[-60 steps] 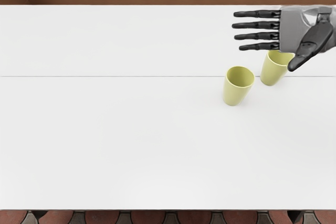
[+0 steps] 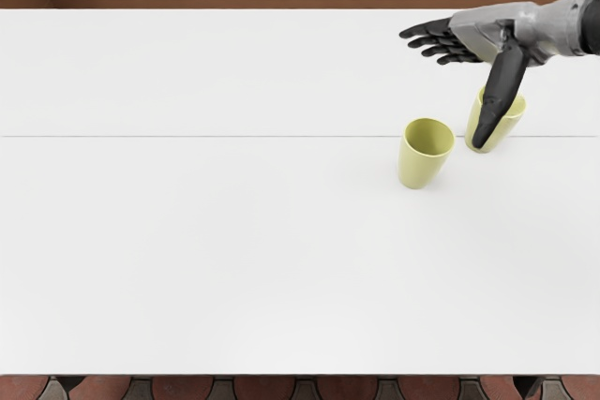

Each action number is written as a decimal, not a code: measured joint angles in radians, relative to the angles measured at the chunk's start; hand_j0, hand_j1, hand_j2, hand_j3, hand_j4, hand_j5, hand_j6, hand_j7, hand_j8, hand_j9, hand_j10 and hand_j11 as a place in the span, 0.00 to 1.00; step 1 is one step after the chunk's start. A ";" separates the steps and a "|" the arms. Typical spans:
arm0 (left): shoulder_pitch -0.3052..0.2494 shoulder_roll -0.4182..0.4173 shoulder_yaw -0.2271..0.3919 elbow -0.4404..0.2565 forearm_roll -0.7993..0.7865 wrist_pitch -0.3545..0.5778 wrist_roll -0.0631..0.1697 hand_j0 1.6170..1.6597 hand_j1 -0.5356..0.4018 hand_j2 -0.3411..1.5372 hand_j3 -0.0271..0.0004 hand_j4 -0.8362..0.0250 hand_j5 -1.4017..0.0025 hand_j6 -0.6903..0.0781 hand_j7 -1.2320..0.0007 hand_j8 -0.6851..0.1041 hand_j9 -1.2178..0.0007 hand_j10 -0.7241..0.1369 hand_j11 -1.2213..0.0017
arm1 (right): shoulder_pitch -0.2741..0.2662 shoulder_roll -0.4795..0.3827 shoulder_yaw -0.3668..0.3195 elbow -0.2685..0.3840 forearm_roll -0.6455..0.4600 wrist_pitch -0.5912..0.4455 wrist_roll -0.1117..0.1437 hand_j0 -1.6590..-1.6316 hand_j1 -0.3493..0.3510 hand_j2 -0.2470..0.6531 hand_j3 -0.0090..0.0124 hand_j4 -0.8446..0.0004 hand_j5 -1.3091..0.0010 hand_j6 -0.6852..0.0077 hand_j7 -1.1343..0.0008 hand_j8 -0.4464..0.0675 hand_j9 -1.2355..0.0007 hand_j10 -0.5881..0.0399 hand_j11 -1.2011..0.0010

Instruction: Pick up cup and place in cup with right hand

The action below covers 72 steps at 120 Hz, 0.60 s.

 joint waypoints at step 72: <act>0.000 0.000 0.000 0.000 0.000 0.000 0.000 0.96 0.94 0.18 0.98 0.97 1.00 0.90 1.00 0.87 1.00 0.84 1.00 | -0.140 0.119 -0.131 0.073 -0.354 -0.344 0.000 0.04 0.01 0.27 0.42 0.99 0.99 0.97 0.99 0.85 0.99 0.92 0.99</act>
